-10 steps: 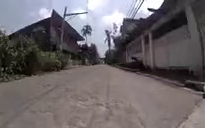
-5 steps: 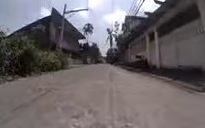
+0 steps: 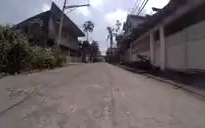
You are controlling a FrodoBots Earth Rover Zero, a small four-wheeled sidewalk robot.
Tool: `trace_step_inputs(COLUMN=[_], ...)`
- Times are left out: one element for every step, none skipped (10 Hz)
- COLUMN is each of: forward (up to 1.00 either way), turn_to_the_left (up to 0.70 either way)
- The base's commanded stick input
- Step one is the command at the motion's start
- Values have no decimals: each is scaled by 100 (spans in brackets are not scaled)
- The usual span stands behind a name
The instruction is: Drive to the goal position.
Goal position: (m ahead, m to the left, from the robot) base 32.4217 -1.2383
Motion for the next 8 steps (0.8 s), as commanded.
trace_step_inputs(forward=[98,98,98,98,98,98,98,98], turn_to_the_left=[0,0,0,0,-5,-13,-21,-28])
